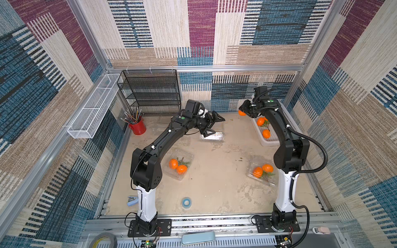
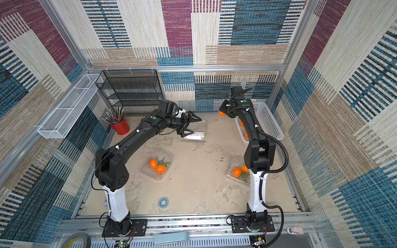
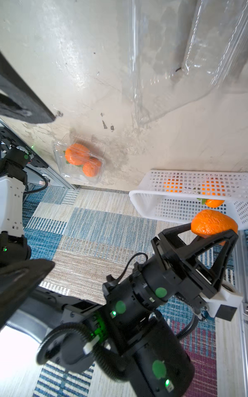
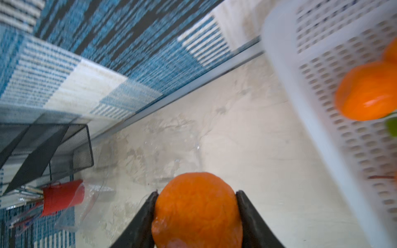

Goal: Take oranges out of containers
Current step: Place the orange in the basket.

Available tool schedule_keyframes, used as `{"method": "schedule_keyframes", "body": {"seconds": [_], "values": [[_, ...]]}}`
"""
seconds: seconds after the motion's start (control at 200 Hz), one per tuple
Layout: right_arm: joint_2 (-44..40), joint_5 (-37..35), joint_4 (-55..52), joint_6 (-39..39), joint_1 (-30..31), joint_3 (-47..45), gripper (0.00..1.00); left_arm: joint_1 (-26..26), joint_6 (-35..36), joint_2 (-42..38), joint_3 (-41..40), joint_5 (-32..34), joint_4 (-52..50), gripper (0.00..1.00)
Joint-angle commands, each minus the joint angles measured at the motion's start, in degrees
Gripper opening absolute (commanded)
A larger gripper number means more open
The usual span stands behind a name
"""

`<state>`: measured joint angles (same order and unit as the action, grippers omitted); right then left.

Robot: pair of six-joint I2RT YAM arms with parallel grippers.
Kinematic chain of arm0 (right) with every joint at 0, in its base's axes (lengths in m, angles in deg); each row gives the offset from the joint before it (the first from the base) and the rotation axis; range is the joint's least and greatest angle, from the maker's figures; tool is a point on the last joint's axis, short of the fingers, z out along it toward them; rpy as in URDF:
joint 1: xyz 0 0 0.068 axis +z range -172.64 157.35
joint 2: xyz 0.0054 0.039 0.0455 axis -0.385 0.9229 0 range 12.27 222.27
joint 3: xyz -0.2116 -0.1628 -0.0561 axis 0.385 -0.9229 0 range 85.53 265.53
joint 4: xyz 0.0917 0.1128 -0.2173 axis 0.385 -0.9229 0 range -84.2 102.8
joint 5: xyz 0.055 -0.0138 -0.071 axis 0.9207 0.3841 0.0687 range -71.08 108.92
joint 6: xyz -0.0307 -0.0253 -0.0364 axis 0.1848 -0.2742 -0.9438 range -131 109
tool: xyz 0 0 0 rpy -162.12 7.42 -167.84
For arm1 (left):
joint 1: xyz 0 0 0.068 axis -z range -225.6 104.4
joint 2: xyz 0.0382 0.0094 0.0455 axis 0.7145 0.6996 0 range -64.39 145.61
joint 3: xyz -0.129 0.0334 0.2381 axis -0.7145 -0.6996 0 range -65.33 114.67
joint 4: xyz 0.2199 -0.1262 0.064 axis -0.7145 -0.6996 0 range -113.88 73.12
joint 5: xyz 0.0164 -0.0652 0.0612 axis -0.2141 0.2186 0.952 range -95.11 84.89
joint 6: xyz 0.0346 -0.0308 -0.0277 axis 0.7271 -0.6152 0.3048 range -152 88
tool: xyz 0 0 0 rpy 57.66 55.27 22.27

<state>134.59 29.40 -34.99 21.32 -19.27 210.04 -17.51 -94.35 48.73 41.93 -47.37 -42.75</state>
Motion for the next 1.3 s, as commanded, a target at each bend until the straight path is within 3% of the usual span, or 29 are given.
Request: {"method": "schedule_keyframes", "body": {"seconds": [0.0, 0.441, 1.162, 1.292], "values": [[-1.99, 0.99, 3.47, 0.49, -3.3, -2.74, 0.49, 0.45, 0.7, 1.38, 3.92, -0.7, -4.44, 0.99], [-5.76, 2.06, 21.96, 5.45, -12.48, -22.92, 0.49, 5.67, 2.31, 11.42, 25.27, -0.26, -13.73, 0.99], [5.66, 3.81, 24.21, 4.48, -13.75, -20.07, 0.51, 8.59, 1.7, 14.93, 26.38, 0.55, -14.91, 0.99], [5.54, 3.94, 24.14, 4.16, -13.82, -20.96, 0.57, 8.64, 1.61, 15.11, 26.39, 0.51, -15.1, 0.99]]}}
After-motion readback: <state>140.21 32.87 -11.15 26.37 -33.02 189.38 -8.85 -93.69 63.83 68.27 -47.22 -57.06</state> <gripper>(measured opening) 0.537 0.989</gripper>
